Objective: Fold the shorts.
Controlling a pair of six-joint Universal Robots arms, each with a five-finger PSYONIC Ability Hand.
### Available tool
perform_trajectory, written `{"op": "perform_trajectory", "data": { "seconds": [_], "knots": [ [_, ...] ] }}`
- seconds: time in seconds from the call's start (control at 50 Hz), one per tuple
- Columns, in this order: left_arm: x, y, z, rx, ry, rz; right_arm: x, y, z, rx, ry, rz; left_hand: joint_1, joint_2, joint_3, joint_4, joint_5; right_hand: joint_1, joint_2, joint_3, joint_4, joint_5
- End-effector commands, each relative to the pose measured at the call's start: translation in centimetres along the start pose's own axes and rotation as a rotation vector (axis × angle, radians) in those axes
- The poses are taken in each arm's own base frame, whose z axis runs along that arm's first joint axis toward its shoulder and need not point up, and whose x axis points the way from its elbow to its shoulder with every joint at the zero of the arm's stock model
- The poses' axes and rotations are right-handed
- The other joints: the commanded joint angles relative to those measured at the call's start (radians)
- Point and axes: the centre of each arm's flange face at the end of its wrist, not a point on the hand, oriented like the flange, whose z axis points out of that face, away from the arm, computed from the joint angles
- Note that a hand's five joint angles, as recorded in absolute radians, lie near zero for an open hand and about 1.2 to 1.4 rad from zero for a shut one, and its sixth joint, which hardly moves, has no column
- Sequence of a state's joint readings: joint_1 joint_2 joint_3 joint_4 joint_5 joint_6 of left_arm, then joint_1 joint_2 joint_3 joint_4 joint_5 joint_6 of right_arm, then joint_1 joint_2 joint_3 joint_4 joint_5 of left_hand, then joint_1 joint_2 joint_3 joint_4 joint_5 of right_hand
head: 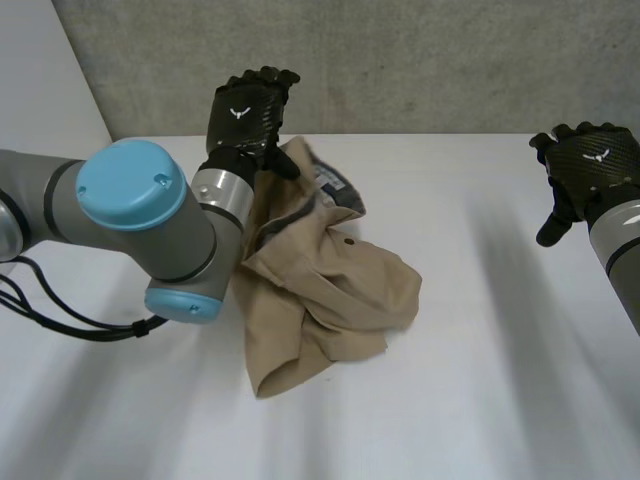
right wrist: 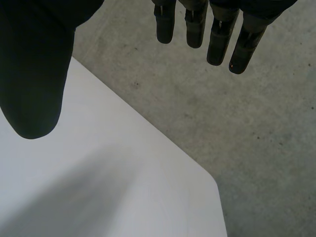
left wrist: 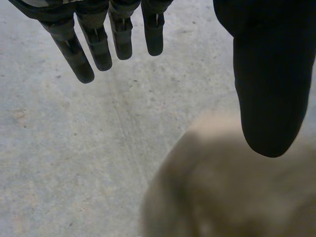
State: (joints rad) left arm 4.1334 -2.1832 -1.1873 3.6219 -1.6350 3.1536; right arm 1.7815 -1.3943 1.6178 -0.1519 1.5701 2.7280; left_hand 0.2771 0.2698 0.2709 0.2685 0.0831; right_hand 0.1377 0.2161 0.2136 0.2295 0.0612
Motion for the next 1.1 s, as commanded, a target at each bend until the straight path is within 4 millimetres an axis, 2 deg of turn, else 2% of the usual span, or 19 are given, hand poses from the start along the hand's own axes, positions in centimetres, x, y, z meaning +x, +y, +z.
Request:
{"op": "perform_trajectory", "data": {
  "seconds": [0.02,0.14,0.24,0.3,0.32,0.4,0.48,0.56,0.68,0.76,0.9,0.94,0.98,1.0,1.02,1.04,1.1],
  "knots": [
    [-0.2,-3.9,-2.2,-0.017,-0.005,-0.002,-1.2,-1.5,-0.6,0.046,-0.141,-0.085,-0.014,-0.006,-0.008,-0.005,0.006,0.037,-0.042,-0.039,-0.055,-0.061],
    [-1.5,-4.3,-4.8,-0.110,-0.087,0.007,-3.3,-3.6,-1.7,0.200,-0.346,-0.180,-0.008,0.000,-0.002,0.001,0.012,0.037,-0.042,-0.039,-0.055,-0.061],
    [-2.9,-3.3,-8.2,-0.232,-0.227,0.001,-4.8,-4.9,-1.7,0.275,-0.476,-0.205,-0.020,-0.012,-0.013,-0.011,0.000,0.085,0.006,0.009,-0.007,-0.013],
    [-3.4,-2.6,-9.6,-0.271,-0.268,-0.019,-6.6,-4.7,-1.6,0.258,-0.540,-0.199,-0.020,-0.012,-0.013,-0.011,0.000,0.094,0.016,0.018,0.002,-0.004],
    [-3.7,-2.1,-10.5,-0.295,-0.286,-0.036,-8.0,-4.7,-1.7,0.250,-0.583,-0.196,-0.017,-0.009,-0.010,-0.008,0.003,0.094,0.016,0.018,0.002,-0.004],
    [-4.7,-0.9,-12.0,-0.344,-0.324,-0.088,-10.4,-4.1,-2.1,0.216,-0.647,-0.195,-0.008,-0.001,-0.002,0.001,0.012,0.091,0.013,0.015,-0.001,-0.007],
    [-4.7,-0.5,-12.5,-0.360,-0.331,-0.128,-11.7,-2.7,-1.8,0.167,-0.674,-0.190,-0.008,-0.001,-0.002,0.001,0.012,0.088,0.010,0.012,-0.004,-0.010],
    [-5.0,-0.4,-12.3,-0.362,-0.341,-0.133,-12.1,-1.4,-1.2,0.112,-0.667,-0.163,-0.005,0.002,0.001,0.004,0.015,0.085,0.007,0.009,-0.007,-0.013],
    [-5.0,0.0,-12.3,-0.382,-0.339,-0.126,-11.8,-1.6,-0.9,0.067,-0.638,-0.047,0.001,0.008,0.007,0.010,0.020,0.082,0.004,0.006,-0.010,-0.016],
    [-4.7,1.4,-12.2,-0.423,-0.316,-0.129,-11.7,-1.6,-0.9,0.041,-0.642,0.018,0.001,0.008,0.007,0.010,0.020,0.082,0.004,0.006,-0.010,-0.016],
    [-4.2,4.6,-10.5,-0.486,-0.252,-0.141,-11.7,-1.0,-1.0,0.009,-0.636,0.032,0.027,0.035,0.033,0.036,0.047,0.076,-0.002,0.001,-0.015,-0.022],
    [-4.2,5.6,-9.8,-0.501,-0.254,-0.140,-11.6,-0.8,-1.0,0.001,-0.633,0.035,0.179,0.187,0.186,0.188,0.199,0.076,-0.002,0.001,-0.015,-0.022],
    [-4.2,5.9,-9.3,-0.509,-0.255,-0.138,-11.5,-0.7,-1.1,-0.006,-0.628,0.033,0.446,0.453,0.452,0.454,0.465,0.077,-0.002,0.001,-0.015,-0.022],
    [-4.4,5.9,-8.8,-0.504,-0.263,-0.141,-11.4,-0.4,-1.2,-0.017,-0.619,0.032,0.840,0.847,0.846,0.848,0.859,0.076,-0.002,0.001,-0.015,-0.022],
    [-4.8,5.7,-8.4,-0.493,-0.275,-0.142,-11.2,-0.3,-1.2,-0.023,-0.608,0.030,1.018,1.025,1.024,1.026,1.037,0.076,-0.002,0.001,-0.015,-0.022],
    [-5.3,5.4,-7.9,-0.480,-0.285,-0.139,-11.0,-0.1,-1.2,-0.033,-0.596,0.030,1.118,1.125,1.124,1.127,1.138,0.079,0.001,0.003,-0.012,-0.019],
    [-7.9,3.4,-5.0,-0.374,-0.335,-0.136,-9.8,0.4,-0.9,-0.056,-0.544,0.028,1.119,1.126,1.125,1.128,1.139,0.079,0.001,0.003,-0.012,-0.019]
  ]
}}
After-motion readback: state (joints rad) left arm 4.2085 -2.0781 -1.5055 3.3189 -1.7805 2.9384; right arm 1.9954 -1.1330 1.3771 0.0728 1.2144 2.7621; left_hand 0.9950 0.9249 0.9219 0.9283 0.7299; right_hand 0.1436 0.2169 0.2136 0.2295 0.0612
